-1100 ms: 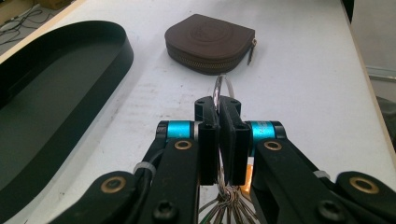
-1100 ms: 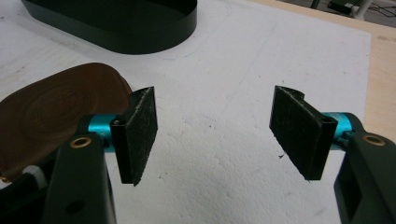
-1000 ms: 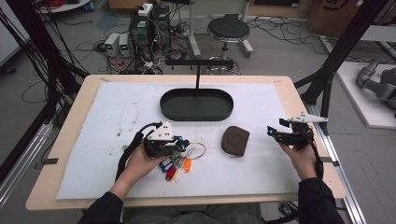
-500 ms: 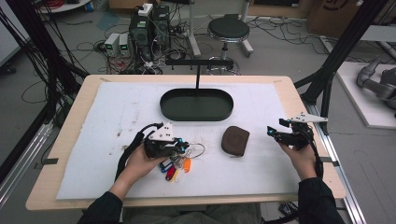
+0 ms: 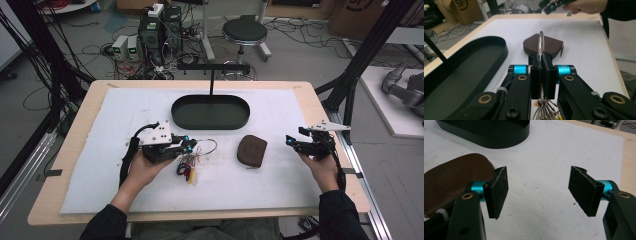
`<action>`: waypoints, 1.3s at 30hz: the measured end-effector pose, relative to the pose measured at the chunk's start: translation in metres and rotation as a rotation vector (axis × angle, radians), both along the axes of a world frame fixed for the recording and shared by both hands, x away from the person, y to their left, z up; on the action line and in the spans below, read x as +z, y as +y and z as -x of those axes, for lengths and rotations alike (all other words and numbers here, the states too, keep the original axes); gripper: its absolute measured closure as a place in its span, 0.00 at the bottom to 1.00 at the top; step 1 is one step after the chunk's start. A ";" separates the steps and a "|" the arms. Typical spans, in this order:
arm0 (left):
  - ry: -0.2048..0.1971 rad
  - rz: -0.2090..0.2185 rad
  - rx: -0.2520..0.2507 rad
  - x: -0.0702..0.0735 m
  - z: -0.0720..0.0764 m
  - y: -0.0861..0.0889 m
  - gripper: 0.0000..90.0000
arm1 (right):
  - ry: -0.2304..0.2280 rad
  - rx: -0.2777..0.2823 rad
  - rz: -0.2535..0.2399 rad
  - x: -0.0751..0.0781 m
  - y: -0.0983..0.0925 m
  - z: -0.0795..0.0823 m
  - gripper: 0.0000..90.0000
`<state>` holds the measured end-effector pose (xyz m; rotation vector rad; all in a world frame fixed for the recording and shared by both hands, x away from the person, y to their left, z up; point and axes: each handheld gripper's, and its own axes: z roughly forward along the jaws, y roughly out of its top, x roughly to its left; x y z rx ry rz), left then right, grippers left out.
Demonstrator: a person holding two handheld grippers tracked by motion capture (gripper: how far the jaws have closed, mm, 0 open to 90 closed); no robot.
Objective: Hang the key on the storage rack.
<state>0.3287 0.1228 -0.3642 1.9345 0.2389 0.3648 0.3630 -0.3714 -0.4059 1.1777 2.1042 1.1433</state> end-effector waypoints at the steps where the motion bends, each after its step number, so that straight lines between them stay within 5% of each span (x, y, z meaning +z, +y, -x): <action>1: -0.009 0.002 0.005 0.002 0.000 0.001 0.96 | 0.001 -0.001 0.000 0.000 0.000 0.000 0.37; 20: -0.078 0.087 0.082 0.031 -0.006 0.017 0.96 | 0.002 -0.005 -0.001 0.000 0.002 -0.001 0.37; 39: -0.064 0.128 0.136 0.058 -0.033 0.025 0.96 | 0.006 -0.007 -0.004 0.000 0.001 -0.001 0.37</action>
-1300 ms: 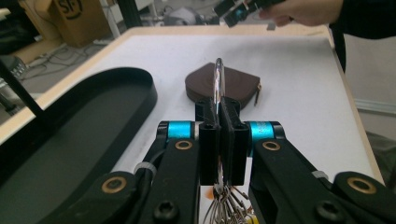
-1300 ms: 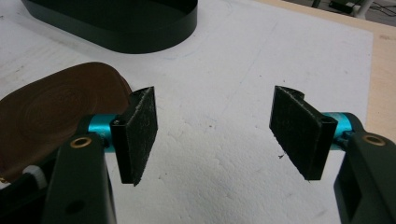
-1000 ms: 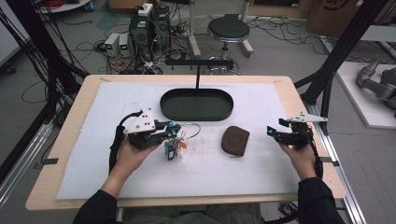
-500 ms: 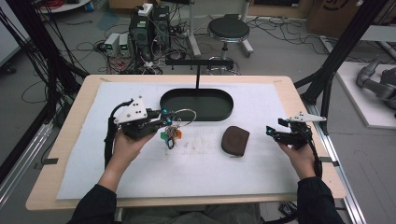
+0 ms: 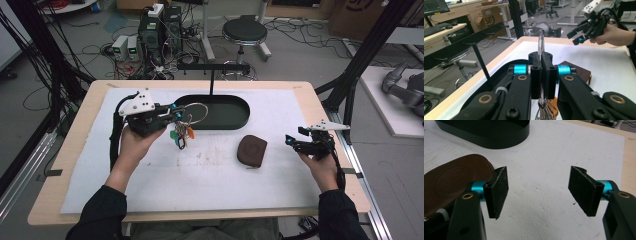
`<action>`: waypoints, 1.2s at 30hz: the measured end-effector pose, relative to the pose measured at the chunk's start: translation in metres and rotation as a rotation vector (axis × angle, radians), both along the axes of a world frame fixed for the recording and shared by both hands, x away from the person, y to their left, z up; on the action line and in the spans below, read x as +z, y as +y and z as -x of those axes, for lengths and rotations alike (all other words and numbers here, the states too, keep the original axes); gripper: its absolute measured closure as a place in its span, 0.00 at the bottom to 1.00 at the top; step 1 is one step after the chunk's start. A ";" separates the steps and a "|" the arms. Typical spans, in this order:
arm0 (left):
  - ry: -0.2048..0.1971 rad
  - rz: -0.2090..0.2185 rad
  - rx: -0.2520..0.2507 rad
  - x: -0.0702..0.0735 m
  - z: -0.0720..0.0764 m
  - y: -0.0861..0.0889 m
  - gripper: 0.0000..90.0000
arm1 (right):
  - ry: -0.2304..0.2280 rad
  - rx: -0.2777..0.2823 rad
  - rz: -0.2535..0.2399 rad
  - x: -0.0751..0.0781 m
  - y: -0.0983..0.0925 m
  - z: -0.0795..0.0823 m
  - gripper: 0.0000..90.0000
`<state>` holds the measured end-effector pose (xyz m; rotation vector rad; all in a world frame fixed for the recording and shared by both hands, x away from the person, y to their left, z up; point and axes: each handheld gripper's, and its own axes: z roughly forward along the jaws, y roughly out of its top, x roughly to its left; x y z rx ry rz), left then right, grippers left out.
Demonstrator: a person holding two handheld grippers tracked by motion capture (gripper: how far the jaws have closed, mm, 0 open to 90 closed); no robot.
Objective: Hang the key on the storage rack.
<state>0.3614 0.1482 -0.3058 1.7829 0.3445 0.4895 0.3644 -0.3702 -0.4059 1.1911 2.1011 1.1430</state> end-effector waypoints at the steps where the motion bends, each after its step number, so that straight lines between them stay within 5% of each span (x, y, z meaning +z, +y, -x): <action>1: 0.002 0.002 0.006 0.001 -0.002 0.000 0.96 | 0.001 0.001 -0.002 0.000 0.000 0.000 0.37; 18: 0.006 0.028 0.078 0.007 -0.035 0.002 0.96 | 0.002 0.000 -0.009 0.000 -0.001 -0.001 0.37; 36: 0.028 -0.001 0.143 0.011 -0.071 -0.003 0.96 | 0.004 0.002 -0.014 -0.001 -0.002 -0.001 0.37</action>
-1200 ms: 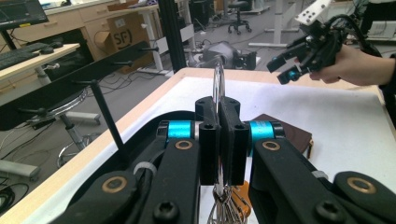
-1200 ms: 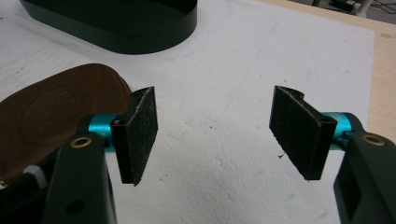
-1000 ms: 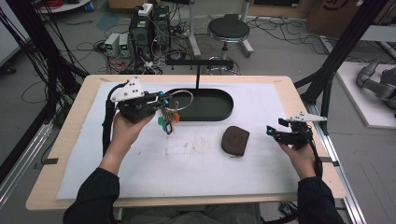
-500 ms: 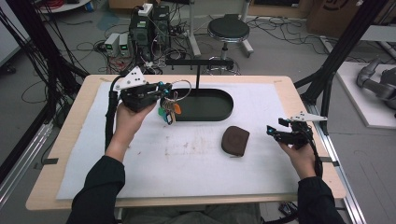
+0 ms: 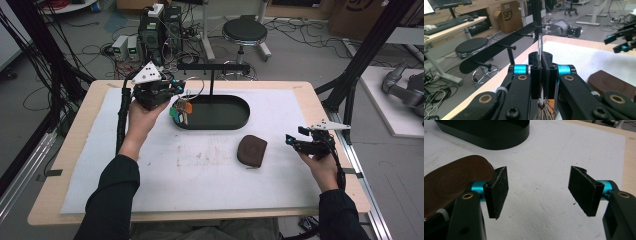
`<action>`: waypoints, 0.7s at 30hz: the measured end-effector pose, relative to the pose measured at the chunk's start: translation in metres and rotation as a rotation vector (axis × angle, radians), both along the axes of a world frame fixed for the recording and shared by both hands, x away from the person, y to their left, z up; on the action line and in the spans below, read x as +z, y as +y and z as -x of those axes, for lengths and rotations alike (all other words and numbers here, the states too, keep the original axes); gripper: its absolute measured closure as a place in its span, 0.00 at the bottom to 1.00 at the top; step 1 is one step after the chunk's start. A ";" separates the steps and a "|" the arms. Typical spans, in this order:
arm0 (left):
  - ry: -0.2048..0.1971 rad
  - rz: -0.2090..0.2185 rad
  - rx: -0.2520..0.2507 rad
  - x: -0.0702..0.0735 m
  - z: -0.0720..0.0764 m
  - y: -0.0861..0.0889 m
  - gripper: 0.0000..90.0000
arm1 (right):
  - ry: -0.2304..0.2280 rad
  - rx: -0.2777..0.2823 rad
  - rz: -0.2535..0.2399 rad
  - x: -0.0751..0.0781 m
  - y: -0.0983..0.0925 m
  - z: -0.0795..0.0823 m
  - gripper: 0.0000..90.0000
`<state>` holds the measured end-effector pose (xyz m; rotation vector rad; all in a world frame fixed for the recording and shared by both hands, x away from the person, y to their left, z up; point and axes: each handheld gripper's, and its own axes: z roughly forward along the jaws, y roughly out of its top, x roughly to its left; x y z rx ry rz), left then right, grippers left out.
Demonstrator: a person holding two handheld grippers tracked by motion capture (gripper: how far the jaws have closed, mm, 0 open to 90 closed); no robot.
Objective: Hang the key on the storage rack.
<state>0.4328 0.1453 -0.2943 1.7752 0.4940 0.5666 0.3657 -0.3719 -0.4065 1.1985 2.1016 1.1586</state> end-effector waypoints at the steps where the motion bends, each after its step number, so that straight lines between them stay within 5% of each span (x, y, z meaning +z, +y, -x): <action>1: 0.003 0.003 0.006 -0.001 -0.002 0.000 0.96 | 0.002 0.002 -0.002 0.000 0.000 0.000 0.37; 21: 0.047 0.050 0.094 -0.017 -0.032 0.008 0.96 | 0.007 0.004 -0.003 -0.001 0.000 -0.002 0.37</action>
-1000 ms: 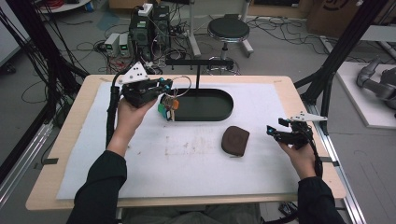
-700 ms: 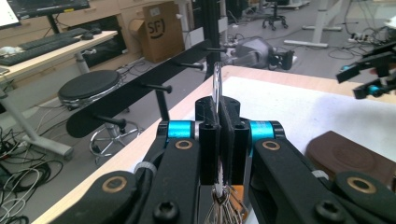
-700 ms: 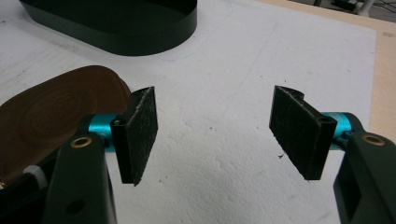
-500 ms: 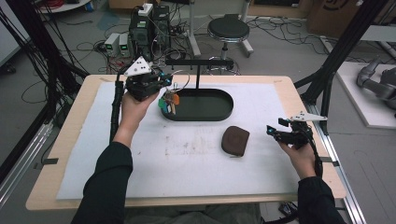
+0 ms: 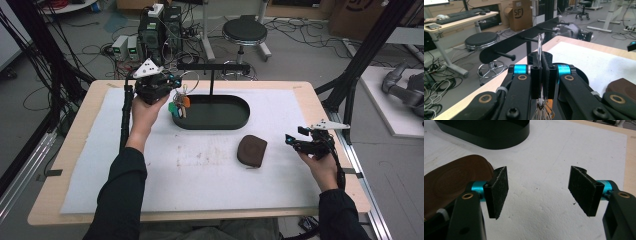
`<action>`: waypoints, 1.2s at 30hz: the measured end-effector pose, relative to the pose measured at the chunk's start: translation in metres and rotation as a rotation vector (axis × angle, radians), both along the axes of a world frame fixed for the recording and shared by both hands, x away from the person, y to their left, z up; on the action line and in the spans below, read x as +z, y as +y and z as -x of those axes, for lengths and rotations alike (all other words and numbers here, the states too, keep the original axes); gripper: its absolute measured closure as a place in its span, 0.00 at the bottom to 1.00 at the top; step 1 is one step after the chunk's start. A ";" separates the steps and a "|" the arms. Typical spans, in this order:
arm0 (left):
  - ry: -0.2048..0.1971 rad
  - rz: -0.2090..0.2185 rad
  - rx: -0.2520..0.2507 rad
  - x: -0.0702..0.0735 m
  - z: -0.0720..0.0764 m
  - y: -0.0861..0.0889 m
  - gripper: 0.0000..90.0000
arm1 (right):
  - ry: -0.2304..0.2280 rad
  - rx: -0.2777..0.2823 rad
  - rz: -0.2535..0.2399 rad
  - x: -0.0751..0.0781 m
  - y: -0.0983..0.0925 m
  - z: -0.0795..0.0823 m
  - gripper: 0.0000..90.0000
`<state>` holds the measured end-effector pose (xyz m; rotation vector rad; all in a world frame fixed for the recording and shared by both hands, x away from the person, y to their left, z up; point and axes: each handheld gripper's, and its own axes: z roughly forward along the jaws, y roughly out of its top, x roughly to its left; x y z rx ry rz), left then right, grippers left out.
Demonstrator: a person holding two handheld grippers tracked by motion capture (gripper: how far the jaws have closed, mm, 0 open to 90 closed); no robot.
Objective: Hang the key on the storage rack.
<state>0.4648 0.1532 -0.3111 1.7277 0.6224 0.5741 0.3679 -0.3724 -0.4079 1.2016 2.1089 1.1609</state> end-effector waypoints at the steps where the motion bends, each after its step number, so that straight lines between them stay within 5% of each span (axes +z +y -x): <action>1: 0.003 0.000 0.002 -0.001 -0.001 0.001 0.96 | 0.001 0.000 -0.001 0.000 0.000 0.000 0.37; 12: 0.041 0.028 0.027 -0.004 -0.016 0.004 0.96 | 0.004 -0.004 -0.006 0.000 -0.001 0.000 0.37; 36: 0.101 0.015 0.060 -0.013 -0.030 0.004 0.96 | 0.004 -0.002 -0.005 0.000 -0.002 0.000 0.37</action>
